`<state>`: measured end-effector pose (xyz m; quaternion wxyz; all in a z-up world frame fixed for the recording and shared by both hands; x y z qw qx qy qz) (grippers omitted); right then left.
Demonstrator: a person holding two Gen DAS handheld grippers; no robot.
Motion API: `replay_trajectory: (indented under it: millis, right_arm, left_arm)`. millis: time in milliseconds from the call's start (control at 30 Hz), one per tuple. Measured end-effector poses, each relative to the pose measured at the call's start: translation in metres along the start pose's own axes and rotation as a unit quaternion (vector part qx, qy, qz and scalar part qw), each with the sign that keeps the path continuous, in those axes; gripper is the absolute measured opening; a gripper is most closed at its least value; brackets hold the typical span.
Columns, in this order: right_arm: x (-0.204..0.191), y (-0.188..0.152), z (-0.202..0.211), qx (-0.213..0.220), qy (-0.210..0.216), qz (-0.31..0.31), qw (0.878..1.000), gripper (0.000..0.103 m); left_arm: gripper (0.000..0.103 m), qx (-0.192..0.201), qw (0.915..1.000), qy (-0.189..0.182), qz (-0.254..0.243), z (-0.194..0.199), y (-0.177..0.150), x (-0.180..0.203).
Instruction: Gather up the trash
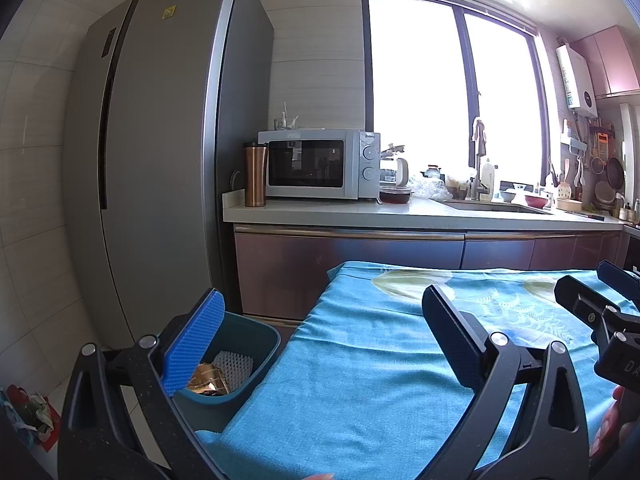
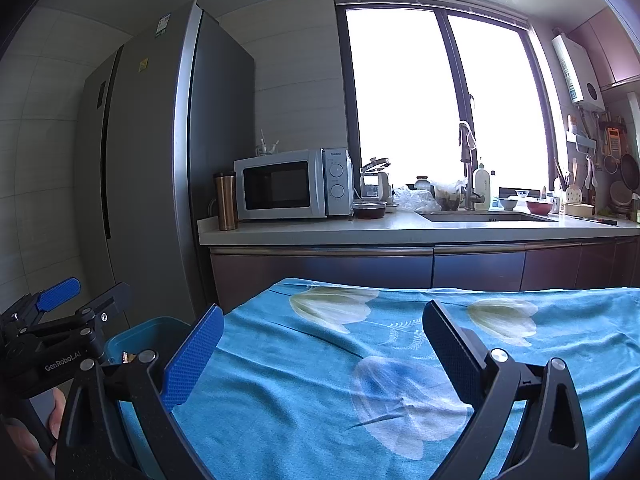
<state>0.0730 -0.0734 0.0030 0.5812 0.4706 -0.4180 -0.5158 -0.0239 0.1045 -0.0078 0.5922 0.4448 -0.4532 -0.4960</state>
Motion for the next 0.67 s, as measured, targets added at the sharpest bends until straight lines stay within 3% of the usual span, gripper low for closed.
replay_trajectory:
  millis: [400,567,667]
  right_arm:
    - [0.008,-0.003,-0.003,-0.003,-0.005,-0.007,1.000,0.096]
    - [0.021,-0.007,-0.006,-0.014,-0.015,-0.010,1.000,0.096]
    - [0.038,-0.011,-0.011,-0.034,-0.025,-0.015,0.999,0.096]
  left_arm:
    - [0.097,-0.008,0.9997,-0.020,-0.012,-0.005,-0.003,0.011]
    - [0.097,-0.060,0.9975,-0.037,-0.010,-0.032,-0.009,0.021]
    - [0.097,-0.116,0.9916,-0.055,-0.022,-0.064,-0.018,0.033]
Point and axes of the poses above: each gripper's, at about its wrist camera, not at the fingertips, and z roughly against the way its jaws point, x to its right, y to its top, the point moved 3 cm from there along -z, roughly the way its jaws point, and after that the axes turned 5 degrees about z, right-handed, at the moved point
